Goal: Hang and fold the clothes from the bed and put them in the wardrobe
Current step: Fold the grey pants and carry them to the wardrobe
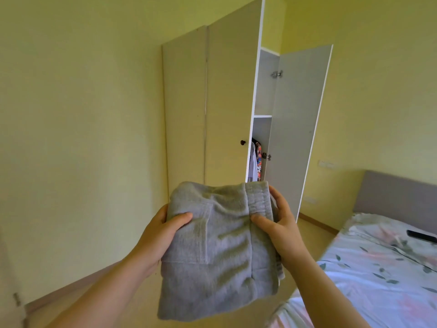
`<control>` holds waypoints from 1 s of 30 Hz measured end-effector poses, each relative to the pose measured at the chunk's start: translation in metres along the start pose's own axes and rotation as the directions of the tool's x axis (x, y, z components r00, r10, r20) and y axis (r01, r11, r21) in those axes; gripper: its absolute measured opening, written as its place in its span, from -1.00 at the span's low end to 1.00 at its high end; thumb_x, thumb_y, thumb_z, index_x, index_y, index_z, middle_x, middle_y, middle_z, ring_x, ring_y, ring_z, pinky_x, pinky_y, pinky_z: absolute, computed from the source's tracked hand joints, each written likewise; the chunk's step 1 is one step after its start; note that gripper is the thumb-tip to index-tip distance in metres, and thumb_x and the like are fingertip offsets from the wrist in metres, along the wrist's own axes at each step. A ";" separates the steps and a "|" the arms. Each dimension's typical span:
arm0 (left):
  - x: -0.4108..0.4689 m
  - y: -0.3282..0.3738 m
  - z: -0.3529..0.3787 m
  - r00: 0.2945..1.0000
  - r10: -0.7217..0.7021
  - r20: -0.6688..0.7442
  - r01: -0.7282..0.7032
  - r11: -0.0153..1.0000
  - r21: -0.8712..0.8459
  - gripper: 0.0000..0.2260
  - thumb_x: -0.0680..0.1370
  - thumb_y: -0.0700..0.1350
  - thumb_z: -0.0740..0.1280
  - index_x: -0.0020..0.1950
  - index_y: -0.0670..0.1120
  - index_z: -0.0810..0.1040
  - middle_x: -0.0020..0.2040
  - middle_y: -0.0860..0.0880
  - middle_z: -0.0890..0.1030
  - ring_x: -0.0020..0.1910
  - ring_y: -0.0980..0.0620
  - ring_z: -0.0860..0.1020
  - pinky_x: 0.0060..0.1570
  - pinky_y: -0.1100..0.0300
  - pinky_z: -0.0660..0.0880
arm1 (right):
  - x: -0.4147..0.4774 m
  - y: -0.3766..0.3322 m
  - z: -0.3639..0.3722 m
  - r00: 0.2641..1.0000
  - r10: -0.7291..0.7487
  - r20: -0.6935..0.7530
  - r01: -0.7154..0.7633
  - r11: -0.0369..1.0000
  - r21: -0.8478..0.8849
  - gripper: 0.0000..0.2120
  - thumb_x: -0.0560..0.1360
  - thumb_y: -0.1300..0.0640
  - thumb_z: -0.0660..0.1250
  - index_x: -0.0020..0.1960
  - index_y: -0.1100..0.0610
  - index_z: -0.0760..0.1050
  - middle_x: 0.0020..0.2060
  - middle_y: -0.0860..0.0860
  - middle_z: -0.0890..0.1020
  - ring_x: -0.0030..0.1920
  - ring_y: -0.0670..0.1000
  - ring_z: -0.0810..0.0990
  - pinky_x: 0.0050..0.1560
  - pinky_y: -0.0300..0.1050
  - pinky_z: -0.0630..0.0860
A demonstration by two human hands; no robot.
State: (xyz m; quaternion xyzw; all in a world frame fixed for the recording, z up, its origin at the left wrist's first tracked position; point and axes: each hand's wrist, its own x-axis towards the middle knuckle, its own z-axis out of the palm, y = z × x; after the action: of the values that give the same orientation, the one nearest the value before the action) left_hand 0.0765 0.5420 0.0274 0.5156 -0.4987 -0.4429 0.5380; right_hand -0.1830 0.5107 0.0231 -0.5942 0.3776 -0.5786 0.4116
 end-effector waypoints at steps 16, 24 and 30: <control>0.227 -0.031 -0.041 0.988 -0.004 0.155 0.000 1.000 0.024 -0.54 0.26 0.20 0.48 0.13 0.21 0.53 0.03 0.12 0.68 0.05 0.05 0.65 0.13 -0.05 0.56 | 0.169 0.079 0.057 0.976 0.046 -0.212 -0.056 0.998 -0.040 -0.41 0.34 0.05 0.55 0.27 -0.24 0.39 0.09 -0.05 0.66 0.00 -0.08 0.69 -0.14 -0.21 0.63; 0.338 -0.048 -0.038 0.918 -0.010 0.398 -0.019 0.997 0.071 -0.59 0.25 0.22 0.44 0.09 0.27 0.54 -0.01 0.17 0.68 -0.01 0.12 0.65 0.07 0.05 0.55 | 0.205 0.117 0.070 0.901 0.042 -0.432 -0.080 0.994 -0.071 -0.31 0.45 0.19 0.47 0.44 -0.23 0.29 0.22 -0.05 0.58 0.12 -0.04 0.64 0.04 -0.07 0.64; 0.383 -0.067 -0.002 0.797 -0.020 0.604 0.003 1.000 0.029 -0.62 0.30 0.14 0.44 0.11 0.20 0.56 0.01 0.14 0.68 -0.02 0.13 0.66 0.03 0.07 0.55 | 0.202 0.127 0.061 0.793 0.054 -0.607 -0.131 0.988 -0.083 -0.41 0.49 0.28 0.42 0.35 -0.24 0.38 0.12 -0.05 0.67 0.03 -0.04 0.69 -0.12 -0.15 0.65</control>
State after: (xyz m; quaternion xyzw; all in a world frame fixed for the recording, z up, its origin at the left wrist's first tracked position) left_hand 0.1238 0.1581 -0.0087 0.3577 -0.6469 -0.5806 0.3412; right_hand -0.1092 0.2796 -0.0178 -0.3839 0.5518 -0.6927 0.2612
